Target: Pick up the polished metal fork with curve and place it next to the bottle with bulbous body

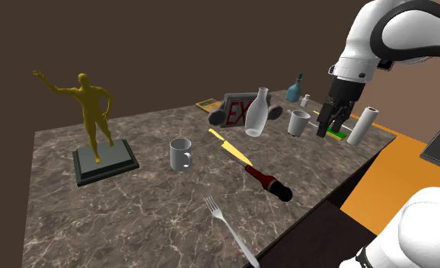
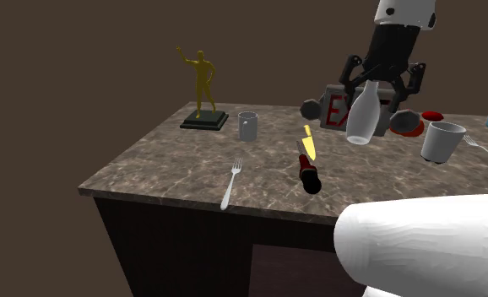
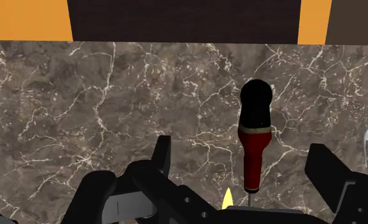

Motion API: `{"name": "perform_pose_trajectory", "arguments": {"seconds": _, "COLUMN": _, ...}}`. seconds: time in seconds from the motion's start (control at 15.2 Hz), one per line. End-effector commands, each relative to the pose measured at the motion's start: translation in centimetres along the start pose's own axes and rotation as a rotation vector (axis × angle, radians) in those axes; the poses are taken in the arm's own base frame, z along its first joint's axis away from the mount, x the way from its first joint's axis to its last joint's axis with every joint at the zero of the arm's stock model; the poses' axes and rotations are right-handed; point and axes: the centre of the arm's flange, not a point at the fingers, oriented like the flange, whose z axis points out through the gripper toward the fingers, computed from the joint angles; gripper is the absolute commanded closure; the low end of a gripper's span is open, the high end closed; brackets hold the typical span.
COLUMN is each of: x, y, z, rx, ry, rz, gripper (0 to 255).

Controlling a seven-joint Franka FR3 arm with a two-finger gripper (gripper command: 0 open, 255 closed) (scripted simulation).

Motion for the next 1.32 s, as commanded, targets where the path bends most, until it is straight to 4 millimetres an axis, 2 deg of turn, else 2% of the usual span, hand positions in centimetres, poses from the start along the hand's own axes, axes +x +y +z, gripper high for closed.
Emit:
{"name": "perform_pose_trajectory", "arguments": {"seconds": 0.0, "x": 0.0, "y": 0.0, "z": 0.0, "rx": 0.000, "ry": 0.000, "rz": 0.000, "gripper": 0}}
{"name": "perform_pose_trajectory", "arguments": {"seconds": 1.25, "x": 3.6, "y": -20.3, "z": 14.9, "rx": -0.050, "ry": 0.106, "rz": -0.007, "gripper": 0}}
